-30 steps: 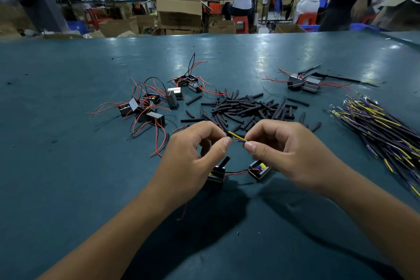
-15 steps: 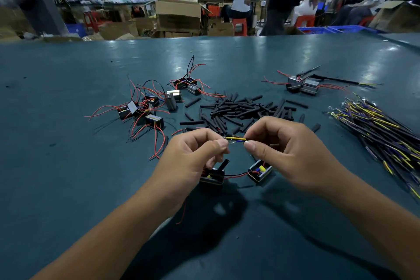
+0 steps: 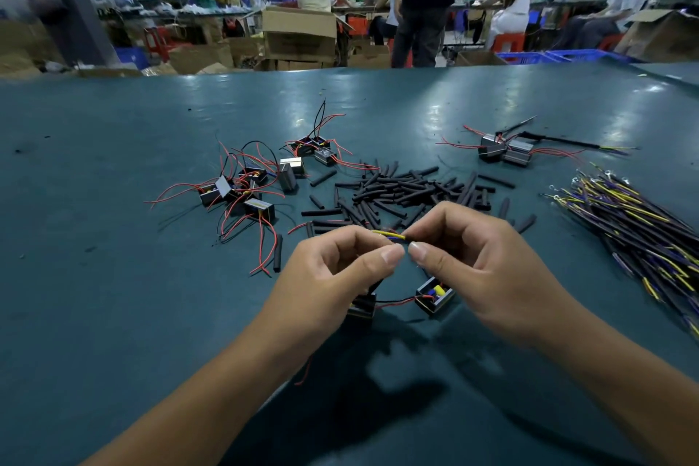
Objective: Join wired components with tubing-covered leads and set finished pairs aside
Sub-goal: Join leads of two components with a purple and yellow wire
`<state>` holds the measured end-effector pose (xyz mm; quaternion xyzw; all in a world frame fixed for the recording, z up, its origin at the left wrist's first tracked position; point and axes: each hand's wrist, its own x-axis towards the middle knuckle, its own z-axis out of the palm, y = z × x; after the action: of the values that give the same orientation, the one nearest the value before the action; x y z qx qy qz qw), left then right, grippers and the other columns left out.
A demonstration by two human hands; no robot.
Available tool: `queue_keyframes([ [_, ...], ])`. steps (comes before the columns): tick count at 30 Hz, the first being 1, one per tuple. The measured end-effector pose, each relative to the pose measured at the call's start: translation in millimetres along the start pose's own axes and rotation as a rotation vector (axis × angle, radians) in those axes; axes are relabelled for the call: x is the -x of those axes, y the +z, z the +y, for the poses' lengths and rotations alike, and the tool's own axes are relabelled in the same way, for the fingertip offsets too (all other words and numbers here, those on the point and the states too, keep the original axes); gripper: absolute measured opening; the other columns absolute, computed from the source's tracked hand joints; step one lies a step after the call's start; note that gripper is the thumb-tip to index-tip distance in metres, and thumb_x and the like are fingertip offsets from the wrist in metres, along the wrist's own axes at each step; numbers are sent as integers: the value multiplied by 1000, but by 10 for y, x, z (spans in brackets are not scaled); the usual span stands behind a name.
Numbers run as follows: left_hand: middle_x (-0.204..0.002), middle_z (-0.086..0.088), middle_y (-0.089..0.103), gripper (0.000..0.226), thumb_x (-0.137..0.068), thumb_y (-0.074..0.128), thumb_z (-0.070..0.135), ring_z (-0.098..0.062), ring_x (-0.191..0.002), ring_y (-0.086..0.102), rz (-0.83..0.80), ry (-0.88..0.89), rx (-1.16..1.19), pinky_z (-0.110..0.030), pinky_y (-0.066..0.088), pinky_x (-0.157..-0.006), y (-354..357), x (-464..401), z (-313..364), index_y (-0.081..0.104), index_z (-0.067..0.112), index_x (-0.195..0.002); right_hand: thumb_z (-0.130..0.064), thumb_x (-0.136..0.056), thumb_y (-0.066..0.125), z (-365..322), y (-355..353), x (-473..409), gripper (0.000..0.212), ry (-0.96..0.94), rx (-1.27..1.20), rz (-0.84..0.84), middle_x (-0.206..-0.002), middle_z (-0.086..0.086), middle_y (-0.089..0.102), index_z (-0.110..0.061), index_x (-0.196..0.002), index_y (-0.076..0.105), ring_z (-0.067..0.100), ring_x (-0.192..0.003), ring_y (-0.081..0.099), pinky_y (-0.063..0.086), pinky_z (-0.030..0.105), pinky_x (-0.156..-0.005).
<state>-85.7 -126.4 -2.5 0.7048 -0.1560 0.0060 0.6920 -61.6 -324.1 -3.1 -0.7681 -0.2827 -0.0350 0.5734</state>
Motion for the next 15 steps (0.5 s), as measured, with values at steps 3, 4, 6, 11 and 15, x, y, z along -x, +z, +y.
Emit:
queue_keyframes([
  [3,-71,5,69,17,-80,76,36,0,-62,58,17,0,24,-11,44,-60,43,-1,-12,77,19,-83,-29,-93,64,1,28,9,4,-13,18,-9,-81,-1,68,-27,-95,66,20,-71,60,50,34,-62],
  [4,-69,5,68,13,-82,75,33,-1,-61,57,33,-6,43,-11,43,-60,45,-5,-20,77,20,-81,-30,-93,64,5,31,10,5,-12,18,-10,-81,-1,67,-27,-96,66,20,-70,59,49,34,-62],
  [6,-66,5,66,10,-83,74,30,-3,-60,53,53,-31,73,-11,42,-58,37,-14,-32,76,21,-79,-32,-92,64,12,31,7,6,-8,26,-12,-80,0,66,-27,-96,66,20,-69,57,49,36,-61],
  [11,-63,1,63,10,-80,71,24,-6,-55,48,75,-51,81,-11,40,-55,15,-41,2,73,19,-72,-29,-91,64,-1,-9,-12,5,4,15,-3,-78,-5,64,-29,-96,66,8,-69,56,47,24,-62],
  [15,-62,-1,61,12,-78,67,19,-7,-55,46,104,-15,63,-12,38,-54,-22,-67,29,70,19,-66,-27,-90,64,-16,-65,-22,6,31,-27,-7,-77,-7,63,-29,-95,68,7,-71,56,48,21,-65],
])
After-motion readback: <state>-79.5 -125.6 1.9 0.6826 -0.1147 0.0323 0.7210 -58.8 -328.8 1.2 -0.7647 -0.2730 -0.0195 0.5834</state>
